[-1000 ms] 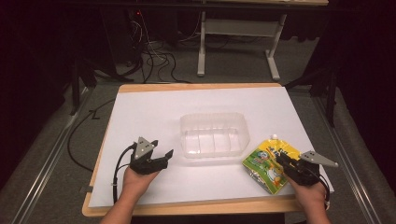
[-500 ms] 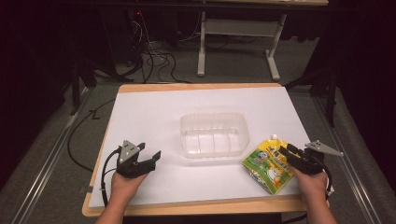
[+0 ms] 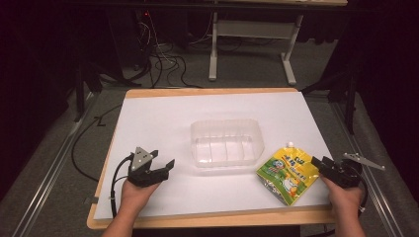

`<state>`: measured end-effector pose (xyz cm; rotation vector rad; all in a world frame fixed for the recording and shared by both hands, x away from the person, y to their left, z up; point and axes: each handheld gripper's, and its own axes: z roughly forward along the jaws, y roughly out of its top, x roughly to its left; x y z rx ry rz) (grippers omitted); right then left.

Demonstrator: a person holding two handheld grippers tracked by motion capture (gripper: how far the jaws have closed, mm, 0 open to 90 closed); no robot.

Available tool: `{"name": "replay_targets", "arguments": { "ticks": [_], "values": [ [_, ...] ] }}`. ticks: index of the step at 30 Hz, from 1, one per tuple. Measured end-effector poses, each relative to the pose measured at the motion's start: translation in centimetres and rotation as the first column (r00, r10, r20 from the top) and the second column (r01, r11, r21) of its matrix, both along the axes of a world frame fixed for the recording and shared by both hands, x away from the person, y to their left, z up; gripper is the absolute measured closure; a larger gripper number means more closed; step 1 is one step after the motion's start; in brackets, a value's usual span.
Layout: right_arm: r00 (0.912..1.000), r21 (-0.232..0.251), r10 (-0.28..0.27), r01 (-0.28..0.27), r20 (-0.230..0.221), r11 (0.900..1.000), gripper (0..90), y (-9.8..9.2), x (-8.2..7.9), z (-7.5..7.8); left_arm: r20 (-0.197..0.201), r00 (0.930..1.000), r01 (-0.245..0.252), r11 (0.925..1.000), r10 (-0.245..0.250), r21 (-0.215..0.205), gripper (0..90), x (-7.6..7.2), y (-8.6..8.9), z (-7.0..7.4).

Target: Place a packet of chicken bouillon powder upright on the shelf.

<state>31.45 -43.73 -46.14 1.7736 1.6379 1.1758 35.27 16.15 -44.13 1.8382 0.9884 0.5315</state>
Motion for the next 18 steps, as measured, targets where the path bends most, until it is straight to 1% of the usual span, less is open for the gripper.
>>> {"name": "replay_targets", "arguments": {
  "ticks": [3,4,5,8,10,12,13,15,18],
  "values": [
    [0.9994,0.028,-0.021,0.021,-0.026,0.999,44.1,-0.7,-0.2,-0.4,0.001,1.0,0.002,1.0,-0.002,-0.001,29.6,0.0,0.0,0.0],
    [0.9994,0.028,-0.021,0.021,-0.026,0.999,44.1,-0.7,-0.2,-0.4,0.001,1.0,0.002,1.0,-0.002,-0.001,29.6,0.0,0.0,0.0],
    [0.9987,0.042,-0.029,0.03,-0.042,0.999,43.1,-1.1,-0.2,-0.6,0.002,1.0,0.001,1.0,-0.001,-0.001,29.6,0.0,0.1,0.0],
    [0.9971,0.078,-0.041,0.046,-0.064,0.996,42.5,-1.5,-0.3,-0.9,0.004,1.0,0.001,1.0,-0.001,0.003,29.6,0.0,0.0,0.0],
    [0.9959,0.091,-0.047,0.054,-0.077,0.994,42.0,-1.7,-0.4,-1.1,0.004,1.0,0.003,1.0,-0.003,0.007,29.6,0.0,0.0,0.0],
    [0.9955,0.099,-0.046,0.055,-0.083,0.994,41.8,-1.7,-0.4,-1.2,0.003,1.0,0.004,0.9999,-0.004,0.009,29.5,0.0,0.0,0.0],
    [0.9946,0.118,-0.042,0.053,-0.095,0.992,41.2,-1.9,-0.3,-1.4,0.004,1.0,0.005,0.9999,-0.005,0.01,29.6,0.0,-0.1,0.0],
    [0.9932,0.133,-0.047,0.061,-0.106,0.989,41.1,-1.9,-0.3,-1.5,0.005,0.9999,0.01,0.9998,-0.01,0.016,29.6,0.0,-0.1,0.0],
    [0.993,0.155,-0.05,0.066,-0.107,0.986,41.1,-2.1,-0.1,-1.7,0.006,0.9999,0.012,0.9997,-0.012,0.02,29.6,0.0,-0.2,0.0]
  ]
}}
